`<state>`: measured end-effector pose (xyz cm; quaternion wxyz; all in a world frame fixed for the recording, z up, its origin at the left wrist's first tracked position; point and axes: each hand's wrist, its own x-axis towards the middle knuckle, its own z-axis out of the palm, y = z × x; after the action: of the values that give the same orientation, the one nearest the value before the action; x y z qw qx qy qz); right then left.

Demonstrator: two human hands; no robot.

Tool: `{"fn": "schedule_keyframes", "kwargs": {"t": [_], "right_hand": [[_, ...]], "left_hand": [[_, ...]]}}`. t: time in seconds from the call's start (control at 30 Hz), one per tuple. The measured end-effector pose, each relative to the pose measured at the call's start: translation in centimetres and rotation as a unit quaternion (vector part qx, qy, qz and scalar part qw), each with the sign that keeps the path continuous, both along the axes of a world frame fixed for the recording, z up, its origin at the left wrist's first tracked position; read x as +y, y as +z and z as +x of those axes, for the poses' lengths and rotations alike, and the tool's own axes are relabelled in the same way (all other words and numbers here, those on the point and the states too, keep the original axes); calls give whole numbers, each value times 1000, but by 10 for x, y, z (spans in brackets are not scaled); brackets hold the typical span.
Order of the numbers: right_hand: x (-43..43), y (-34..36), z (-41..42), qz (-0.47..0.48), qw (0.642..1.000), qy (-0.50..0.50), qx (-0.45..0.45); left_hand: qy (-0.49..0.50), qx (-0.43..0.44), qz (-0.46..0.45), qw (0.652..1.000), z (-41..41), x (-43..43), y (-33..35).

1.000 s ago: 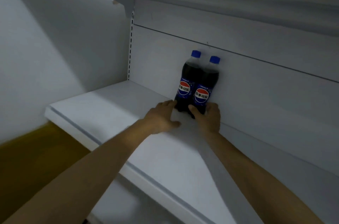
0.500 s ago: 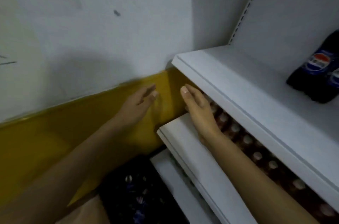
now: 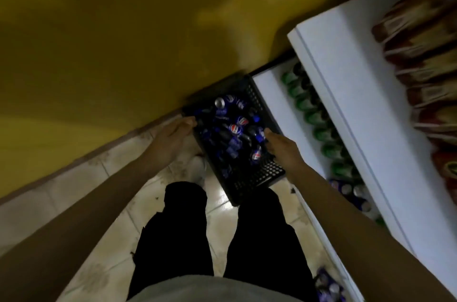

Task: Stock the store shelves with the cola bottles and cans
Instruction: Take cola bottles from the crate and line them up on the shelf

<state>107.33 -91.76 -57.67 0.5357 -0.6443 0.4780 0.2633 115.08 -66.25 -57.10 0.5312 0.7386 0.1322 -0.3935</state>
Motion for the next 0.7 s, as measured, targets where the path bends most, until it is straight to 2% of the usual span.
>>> {"fn": "schedule_keyframes", "kwargs": {"t": [0.17,0.3,0.4,0.53,0.7], "right_hand": [[-4,-124,-28,-3,997,45,67],[-23,-222,-44,5,994,41,106],[-41,-290,-41,1,992,29,123],[-63,-374,-28,-58,994,10,94],[-79,-441,-8,-83,993,-17,82]], "left_hand": [[-23,83,10,996,-34,-31,-116],[-26,148,21,988,-61,-70,-206],[-81,129,34,988,-67,-107,-272],[-151,102,21,983,-55,-159,-351],[-93,69,18,993,-35,-188,-415]]}}
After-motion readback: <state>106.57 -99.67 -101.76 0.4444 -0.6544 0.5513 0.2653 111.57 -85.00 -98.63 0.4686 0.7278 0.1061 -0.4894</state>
